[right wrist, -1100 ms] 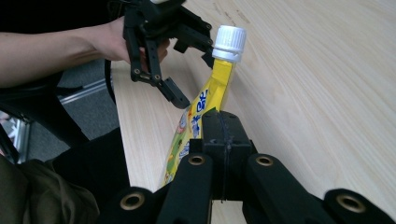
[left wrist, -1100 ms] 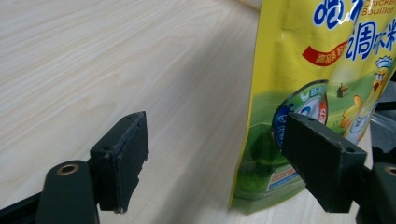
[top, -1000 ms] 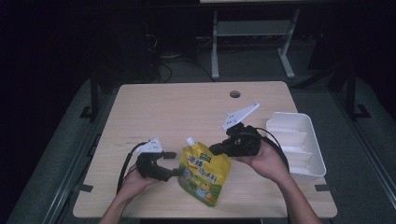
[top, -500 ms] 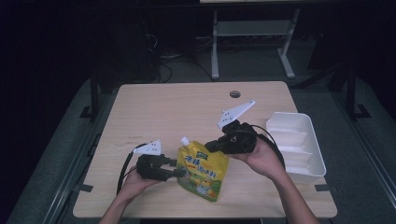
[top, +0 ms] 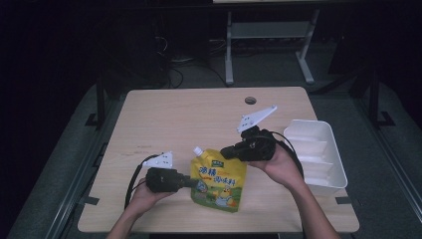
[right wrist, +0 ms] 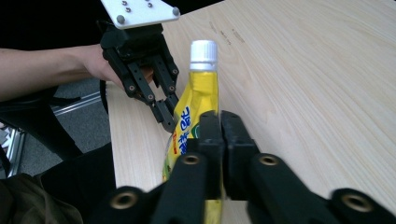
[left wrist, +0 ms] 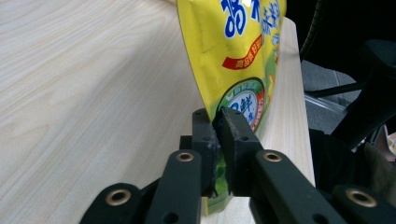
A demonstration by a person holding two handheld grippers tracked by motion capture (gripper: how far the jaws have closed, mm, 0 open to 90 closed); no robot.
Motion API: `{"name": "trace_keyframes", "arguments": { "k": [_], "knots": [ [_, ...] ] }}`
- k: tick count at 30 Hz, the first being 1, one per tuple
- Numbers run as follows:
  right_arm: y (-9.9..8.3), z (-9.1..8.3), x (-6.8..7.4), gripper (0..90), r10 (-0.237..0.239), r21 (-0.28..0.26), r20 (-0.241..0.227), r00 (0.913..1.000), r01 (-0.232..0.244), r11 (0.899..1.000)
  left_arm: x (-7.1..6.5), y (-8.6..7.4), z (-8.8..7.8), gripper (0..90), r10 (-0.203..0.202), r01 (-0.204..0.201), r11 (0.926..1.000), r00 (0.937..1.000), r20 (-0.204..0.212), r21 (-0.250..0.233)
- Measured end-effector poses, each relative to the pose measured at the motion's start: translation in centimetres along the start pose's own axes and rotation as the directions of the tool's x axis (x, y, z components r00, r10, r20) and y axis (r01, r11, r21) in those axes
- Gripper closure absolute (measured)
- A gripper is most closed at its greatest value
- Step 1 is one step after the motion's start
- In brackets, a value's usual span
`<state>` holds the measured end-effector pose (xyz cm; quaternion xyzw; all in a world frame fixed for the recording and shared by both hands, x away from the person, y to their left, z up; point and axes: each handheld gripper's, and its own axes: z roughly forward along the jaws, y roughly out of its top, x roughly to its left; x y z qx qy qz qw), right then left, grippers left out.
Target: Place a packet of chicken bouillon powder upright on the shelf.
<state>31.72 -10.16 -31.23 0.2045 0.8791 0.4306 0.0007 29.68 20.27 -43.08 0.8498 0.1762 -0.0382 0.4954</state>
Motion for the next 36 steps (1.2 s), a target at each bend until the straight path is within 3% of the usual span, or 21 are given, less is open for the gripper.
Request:
{"name": "trace_keyframes", "arguments": {
  "k": [4,17,26,31,36],
  "knots": [
    [-0.7,0.2,-0.2,64.0,0.002,-0.007,-0.011,0.9999,-0.002,1.000,0.0,0.0,-0.1,86.3,0.008,-0.008,1.0000,1.0000,-0.006,-0.002],
    [-3.6,1.9,-0.8,49.4,0.051,-0.055,-0.067,0.9964,-0.055,0.997,-0.1,-0.1,-0.3,87.2,0.008,-0.009,1.0000,0.9998,-0.020,-0.004],
    [-5.1,3.1,-1.1,59.7,0.085,-0.045,-0.072,0.9938,-0.088,0.995,-0.2,-0.1,-0.3,87.1,0.012,-0.012,0.9999,0.9997,-0.023,-0.001],
    [-5.4,3.3,-1.4,77.2,0.103,-0.053,-0.065,0.9925,-0.107,0.993,-0.2,-0.2,-0.3,86.9,0.013,-0.013,0.9999,0.9997,-0.021,-0.004],
    [-5.4,3.4,-1.5,87.5,0.111,-0.038,-0.087,0.9901,-0.114,0.993,-0.1,-0.3,-0.4,84.9,0.009,-0.009,0.9999,0.9995,-0.032,-0.004]
  ]
}}
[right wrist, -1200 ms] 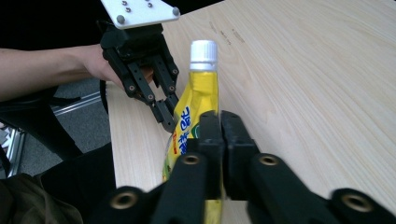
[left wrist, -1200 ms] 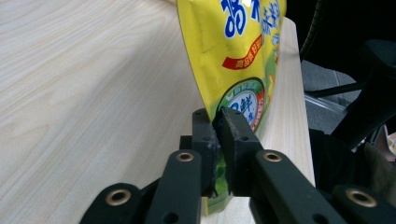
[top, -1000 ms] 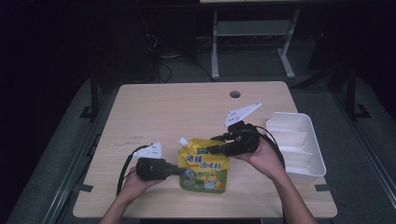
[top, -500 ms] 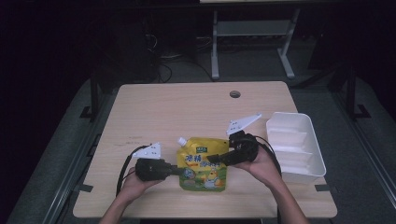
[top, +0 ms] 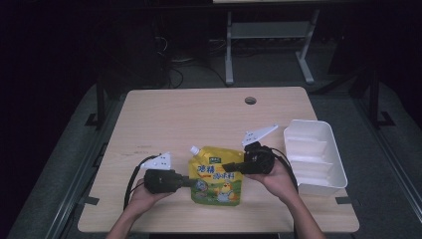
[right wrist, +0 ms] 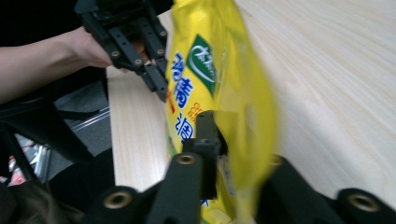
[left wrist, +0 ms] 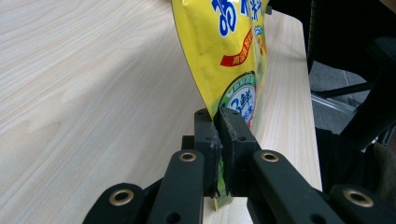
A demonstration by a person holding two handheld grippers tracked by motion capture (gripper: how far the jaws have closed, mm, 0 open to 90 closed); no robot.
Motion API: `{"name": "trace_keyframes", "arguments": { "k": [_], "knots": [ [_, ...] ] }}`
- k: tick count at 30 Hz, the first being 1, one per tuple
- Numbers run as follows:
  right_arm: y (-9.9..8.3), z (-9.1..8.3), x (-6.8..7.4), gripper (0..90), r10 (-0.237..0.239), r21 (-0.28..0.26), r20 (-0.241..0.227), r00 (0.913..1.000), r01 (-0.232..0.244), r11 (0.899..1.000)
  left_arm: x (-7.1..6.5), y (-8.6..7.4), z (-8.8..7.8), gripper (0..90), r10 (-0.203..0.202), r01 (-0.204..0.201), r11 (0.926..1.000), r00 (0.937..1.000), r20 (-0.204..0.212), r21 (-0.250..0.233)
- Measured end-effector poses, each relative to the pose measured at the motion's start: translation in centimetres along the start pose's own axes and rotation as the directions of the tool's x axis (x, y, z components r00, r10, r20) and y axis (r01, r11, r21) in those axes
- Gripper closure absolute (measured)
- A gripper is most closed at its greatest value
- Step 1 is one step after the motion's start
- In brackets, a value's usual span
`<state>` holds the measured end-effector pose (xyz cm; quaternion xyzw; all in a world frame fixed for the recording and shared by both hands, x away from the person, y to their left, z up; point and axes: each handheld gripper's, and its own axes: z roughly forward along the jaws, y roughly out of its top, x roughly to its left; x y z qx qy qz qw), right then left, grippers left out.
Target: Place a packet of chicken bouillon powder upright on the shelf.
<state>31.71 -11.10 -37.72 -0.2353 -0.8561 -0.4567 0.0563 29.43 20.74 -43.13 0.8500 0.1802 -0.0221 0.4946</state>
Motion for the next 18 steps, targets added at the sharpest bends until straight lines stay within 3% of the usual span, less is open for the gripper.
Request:
{"name": "trace_keyframes", "arguments": {
  "k": [8,18],
  "knots": [
    [0.3,-0.1,0.8,89.6,-0.007,-0.012,-0.026,0.9997,0.007,1.000,0.1,-0.4,-0.8,74.8,0.007,-0.007,1.0000,0.9998,-0.021,0.002],
    [0.7,-1.2,0.9,89.7,-0.017,-0.018,0.012,0.9998,0.018,1.000,0.4,-0.8,-1.6,66.1,0.007,-0.006,0.9998,0.9983,-0.058,0.017]
  ]
}}
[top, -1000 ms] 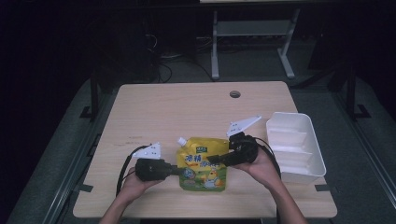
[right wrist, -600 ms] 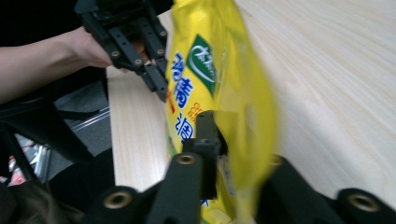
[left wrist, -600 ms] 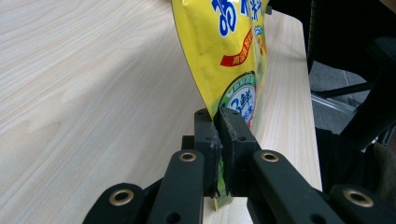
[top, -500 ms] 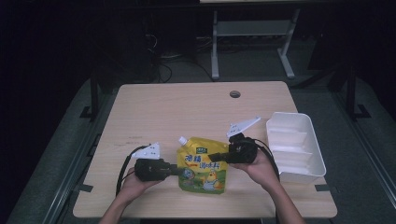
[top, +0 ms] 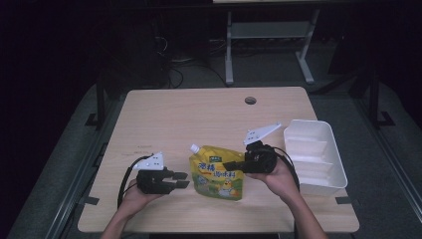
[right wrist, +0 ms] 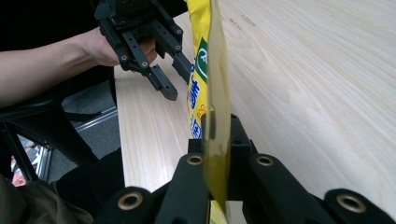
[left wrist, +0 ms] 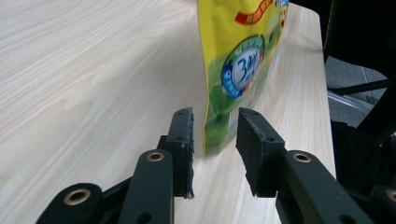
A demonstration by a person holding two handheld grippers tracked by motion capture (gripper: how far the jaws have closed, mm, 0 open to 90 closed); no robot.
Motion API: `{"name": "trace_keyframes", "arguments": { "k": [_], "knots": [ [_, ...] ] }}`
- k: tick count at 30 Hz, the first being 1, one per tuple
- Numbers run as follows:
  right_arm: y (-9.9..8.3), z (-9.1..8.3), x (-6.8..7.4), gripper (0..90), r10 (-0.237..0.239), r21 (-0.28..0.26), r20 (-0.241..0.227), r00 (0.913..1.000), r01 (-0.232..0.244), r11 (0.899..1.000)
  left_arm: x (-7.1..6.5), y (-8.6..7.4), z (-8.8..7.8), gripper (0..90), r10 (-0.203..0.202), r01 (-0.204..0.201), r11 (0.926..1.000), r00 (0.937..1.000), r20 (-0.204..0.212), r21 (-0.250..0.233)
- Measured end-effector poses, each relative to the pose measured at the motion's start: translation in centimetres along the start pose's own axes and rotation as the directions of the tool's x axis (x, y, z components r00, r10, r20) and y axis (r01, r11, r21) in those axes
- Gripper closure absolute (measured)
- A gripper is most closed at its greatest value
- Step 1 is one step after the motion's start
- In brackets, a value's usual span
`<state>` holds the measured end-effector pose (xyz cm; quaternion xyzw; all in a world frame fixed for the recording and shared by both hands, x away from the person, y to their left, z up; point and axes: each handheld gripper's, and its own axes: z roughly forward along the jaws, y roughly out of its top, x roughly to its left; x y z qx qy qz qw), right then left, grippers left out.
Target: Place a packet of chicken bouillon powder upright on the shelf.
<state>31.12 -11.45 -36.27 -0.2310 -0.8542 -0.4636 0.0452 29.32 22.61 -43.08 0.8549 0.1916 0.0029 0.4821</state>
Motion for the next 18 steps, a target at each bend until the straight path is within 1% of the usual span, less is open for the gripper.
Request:
{"name": "trace_keyframes", "arguments": {
  "k": [8,12,15,18],
  "knots": [
    [0.2,-1.3,-0.3,89.8,-0.005,-0.002,0.037,0.9993,0.005,1.000,0.1,-0.2,-0.2,61.4,-0.009,0.009,0.9999,0.9996,-0.028,0.006],
    [0.2,-1.8,-0.5,89.8,-0.003,-0.009,0.045,0.9990,0.004,1.000,0.2,-0.3,-0.4,59.0,-0.007,0.008,0.9999,0.9991,-0.042,0.012],
    [0.2,-2.5,-0.7,89.8,0.000,-0.019,0.049,0.9988,0.001,1.000,0.4,-0.4,-0.6,57.9,-0.017,0.018,0.9998,0.9985,-0.052,0.010],
    [0.3,-2.8,-0.8,89.8,0.000,-0.024,0.053,0.9986,0.001,1.000,0.4,-0.5,-0.7,56.5,-0.019,0.020,0.9997,0.9982,-0.057,0.011]
  ]
}}
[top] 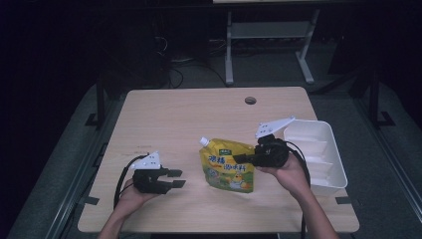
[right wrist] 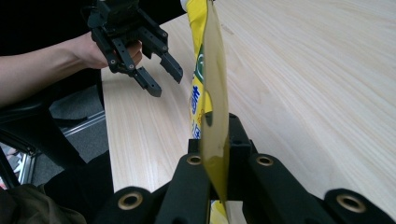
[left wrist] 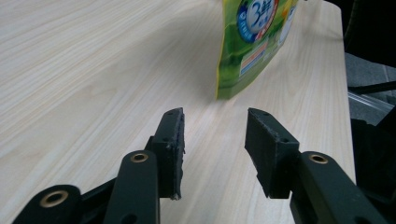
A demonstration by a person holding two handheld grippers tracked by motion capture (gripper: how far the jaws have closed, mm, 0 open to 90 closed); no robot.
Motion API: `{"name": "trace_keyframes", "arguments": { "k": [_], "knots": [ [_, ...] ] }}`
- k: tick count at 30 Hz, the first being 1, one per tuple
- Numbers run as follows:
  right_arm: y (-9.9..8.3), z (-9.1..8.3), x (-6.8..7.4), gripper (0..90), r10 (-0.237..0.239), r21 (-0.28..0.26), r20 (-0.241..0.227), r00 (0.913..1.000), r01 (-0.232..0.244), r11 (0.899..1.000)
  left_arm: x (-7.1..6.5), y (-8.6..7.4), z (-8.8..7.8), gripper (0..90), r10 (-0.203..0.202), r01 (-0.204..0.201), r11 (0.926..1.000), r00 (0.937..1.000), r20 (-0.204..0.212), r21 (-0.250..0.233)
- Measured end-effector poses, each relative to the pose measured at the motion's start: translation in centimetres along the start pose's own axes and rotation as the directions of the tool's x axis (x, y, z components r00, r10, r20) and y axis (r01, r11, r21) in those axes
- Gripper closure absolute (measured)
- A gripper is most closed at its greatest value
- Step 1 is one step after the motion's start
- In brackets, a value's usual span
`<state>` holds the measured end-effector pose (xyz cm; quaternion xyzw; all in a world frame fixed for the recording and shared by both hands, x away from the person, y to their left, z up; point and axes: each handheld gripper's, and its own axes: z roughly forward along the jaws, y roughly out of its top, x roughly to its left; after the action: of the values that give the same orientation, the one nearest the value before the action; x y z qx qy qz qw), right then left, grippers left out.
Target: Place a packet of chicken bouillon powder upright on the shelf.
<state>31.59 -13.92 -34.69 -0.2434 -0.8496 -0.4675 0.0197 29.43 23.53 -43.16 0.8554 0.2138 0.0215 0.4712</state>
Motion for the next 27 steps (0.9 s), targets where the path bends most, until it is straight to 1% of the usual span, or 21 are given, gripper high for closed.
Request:
{"name": "trace_keyframes", "arguments": {
  "k": [8,11,13,16,17,18,24,27],
  "knots": [
    [0.7,-1.3,-0.7,89.8,-0.015,0.008,0.016,0.9998,0.015,1.000,0.4,-0.2,-0.4,52.2,-0.009,0.009,1.0000,0.9996,-0.027,-0.001],
    [0.8,-1.7,-1.0,89.7,-0.014,0.001,0.016,0.9998,0.014,1.000,0.4,-0.2,-0.4,50.3,-0.010,0.010,0.9999,0.9992,-0.038,0.007],
    [1.0,-2.6,-1.4,89.7,-0.016,-0.009,0.017,0.9997,0.017,1.000,0.5,-0.4,-0.4,49.6,-0.007,0.008,0.9997,0.9991,-0.042,0.024],
    [1.1,-3.1,-1.7,89.7,-0.014,-0.011,0.018,0.9997,0.014,1.000,0.6,-0.5,-0.3,48.1,-0.009,0.010,0.9996,0.9989,-0.045,0.026],
    [1.2,-3.7,-1.9,89.7,-0.015,-0.013,0.022,0.9996,0.015,1.000,0.6,-0.5,-0.4,46.8,-0.014,0.016,0.9995,0.9988,-0.046,0.026],
    [1.2,-3.7,-1.9,89.7,-0.015,-0.013,0.022,0.9996,0.015,1.000,0.6,-0.5,-0.4,46.1,-0.014,0.016,0.9995,0.9988,-0.046,0.026],
    [1.3,-5.1,-2.7,89.6,-0.008,-0.028,0.022,0.9997,0.009,1.000,0.7,-0.5,-0.3,40.9,-0.012,0.014,0.9994,0.9972,-0.074,0.031],
    [1.2,-5.6,-3.0,89.7,-0.002,-0.023,0.028,0.9996,0.003,1.000,0.8,-0.6,-0.3,39.4,-0.023,0.025,0.9993,0.9964,-0.082,0.028]
  ]
}}
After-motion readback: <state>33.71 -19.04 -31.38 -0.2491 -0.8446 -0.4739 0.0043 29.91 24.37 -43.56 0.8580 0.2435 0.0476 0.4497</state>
